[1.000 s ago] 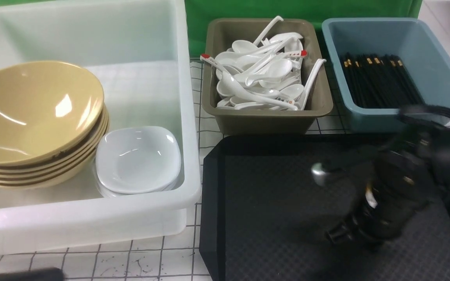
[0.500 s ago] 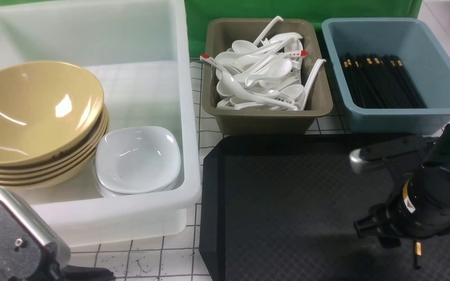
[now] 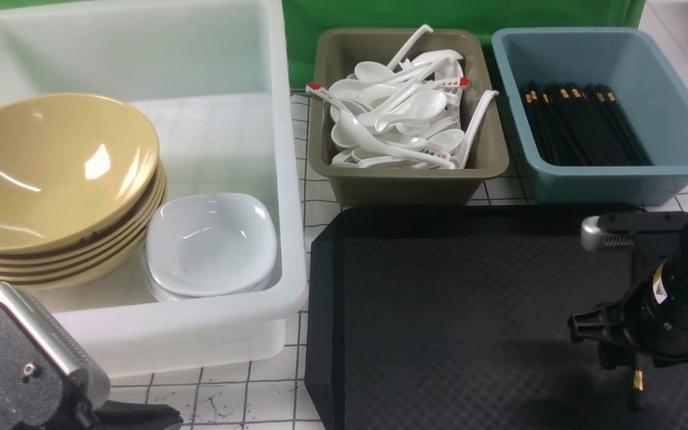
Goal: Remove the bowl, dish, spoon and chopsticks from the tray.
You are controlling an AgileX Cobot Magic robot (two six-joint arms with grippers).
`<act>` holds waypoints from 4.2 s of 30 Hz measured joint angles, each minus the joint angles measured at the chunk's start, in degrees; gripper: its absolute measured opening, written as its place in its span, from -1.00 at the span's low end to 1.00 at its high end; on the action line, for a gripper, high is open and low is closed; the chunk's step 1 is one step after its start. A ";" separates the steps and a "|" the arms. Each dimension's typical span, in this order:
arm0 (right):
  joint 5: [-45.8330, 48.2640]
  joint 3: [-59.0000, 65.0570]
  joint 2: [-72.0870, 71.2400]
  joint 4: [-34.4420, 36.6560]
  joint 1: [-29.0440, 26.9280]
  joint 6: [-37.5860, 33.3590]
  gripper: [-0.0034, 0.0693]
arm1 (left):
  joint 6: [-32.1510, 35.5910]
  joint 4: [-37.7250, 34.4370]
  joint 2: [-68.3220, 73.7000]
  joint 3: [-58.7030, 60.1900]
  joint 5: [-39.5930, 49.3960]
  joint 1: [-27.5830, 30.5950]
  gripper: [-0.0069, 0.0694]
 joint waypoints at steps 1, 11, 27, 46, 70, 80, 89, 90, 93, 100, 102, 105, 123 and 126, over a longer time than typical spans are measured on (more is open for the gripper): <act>-0.86 0.26 0.56 0.24 -1.09 -0.57 0.27 | 0.00 -0.16 0.00 0.00 0.00 0.00 -0.83; -4.87 1.71 4.15 2.50 -3.98 -6.77 -0.44 | 0.07 -0.85 0.00 0.00 -0.51 0.00 -0.83; 7.22 -1.01 -18.46 3.08 8.33 -15.04 -0.67 | 0.21 0.43 0.00 0.00 -3.15 0.00 -0.83; -21.93 -29.88 17.94 -13.63 -13.70 -2.29 -0.14 | 0.51 2.82 0.00 1.61 -5.14 0.00 -0.83; -25.74 9.12 -37.11 -13.66 -0.08 -13.08 -0.81 | 0.51 3.00 0.00 1.61 -5.14 0.00 -0.83; -15.33 17.06 -42.90 -14.17 -0.08 -8.93 -0.80 | 0.42 3.00 0.00 1.61 -5.19 0.00 -0.83; -24.50 33.29 -64.99 -4.94 -9.35 -25.07 -0.79 | 0.48 2.86 -0.35 1.61 -4.75 0.00 -0.83; -25.03 34.73 -67.25 -3.61 -10.52 -26.69 -0.79 | 0.48 2.86 -0.40 1.61 -4.62 0.00 -0.83; -26.12 38.82 -76.55 0.82 -15.03 -31.56 -0.79 | 0.48 2.86 -0.47 1.61 -4.52 0.00 -0.83; -27.13 46.32 -87.91 10.76 -23.71 -33.46 -0.78 | 0.48 2.81 -0.47 1.65 -3.84 0.00 -0.83; -26.66 46.32 -88.04 11.80 -23.94 -33.66 -0.78 | 0.48 2.81 -0.47 1.65 -3.83 0.00 -0.83; -25.49 46.32 -88.03 12.58 -23.61 -34.60 -0.77 | 0.48 2.81 -0.47 1.65 -3.83 0.00 -0.83; -25.38 46.32 -88.03 15.17 -20.35 -38.28 -0.77 | 0.48 2.81 -0.47 1.72 -3.78 0.00 -0.83; -25.38 46.32 -88.03 15.17 -20.35 -37.90 -0.77 | 0.48 2.81 -0.47 1.72 -3.78 0.00 -0.83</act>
